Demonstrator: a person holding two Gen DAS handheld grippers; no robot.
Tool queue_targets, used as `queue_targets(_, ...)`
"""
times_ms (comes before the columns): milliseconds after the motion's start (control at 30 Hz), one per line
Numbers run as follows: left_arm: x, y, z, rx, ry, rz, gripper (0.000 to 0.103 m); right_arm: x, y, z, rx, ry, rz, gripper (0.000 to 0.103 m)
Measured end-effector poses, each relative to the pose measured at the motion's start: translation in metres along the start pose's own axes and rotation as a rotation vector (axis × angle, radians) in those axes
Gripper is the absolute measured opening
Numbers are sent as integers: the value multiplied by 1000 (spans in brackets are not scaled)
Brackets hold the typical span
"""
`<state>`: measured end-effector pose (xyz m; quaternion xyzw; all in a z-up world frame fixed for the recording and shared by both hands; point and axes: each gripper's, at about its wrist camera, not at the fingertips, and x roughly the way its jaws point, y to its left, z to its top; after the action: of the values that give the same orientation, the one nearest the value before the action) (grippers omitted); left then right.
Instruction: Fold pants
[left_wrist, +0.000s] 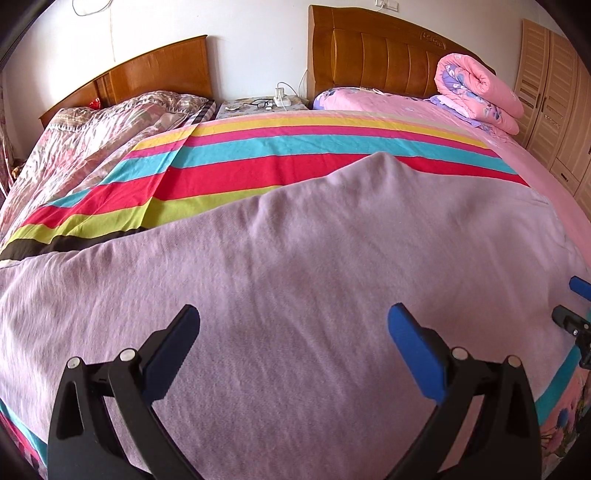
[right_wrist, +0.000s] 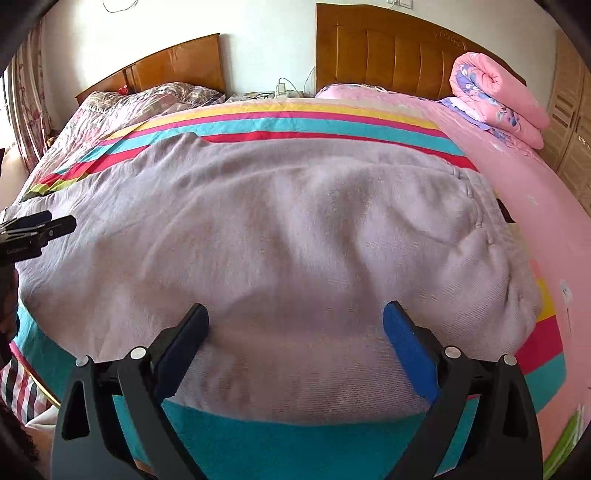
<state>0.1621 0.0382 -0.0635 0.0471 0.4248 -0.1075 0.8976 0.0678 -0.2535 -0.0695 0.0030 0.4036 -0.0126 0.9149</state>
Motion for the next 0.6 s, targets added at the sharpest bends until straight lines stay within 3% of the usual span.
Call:
queue_targets(67,5,7,-3,-19,18,9,102,-1,17,3,-55,-28,26,92)
queue_targets(133,11,11,-7,-33,36,19,102,10,27,2,-79,5,38,92)
queue_targets(233,12,11,-9,-18,39,22,102,17,15,-2,-10,32,99,92)
queue_targets(367,5,12,-7,-20,61,2,101,8,16,-2,-75,93,93,92)
queue_targets(433,-10,9,5,-25,30,-76,101,2,16,10,-82,65,112,92)
queue_targets(533,-18,-10,35,43,-35,-95,102,3,24,45,-123,-5,155,92)
queue_targets(600,-1,-24,54,104,-36,-115,102,21,33,70,-176,-7,218,92)
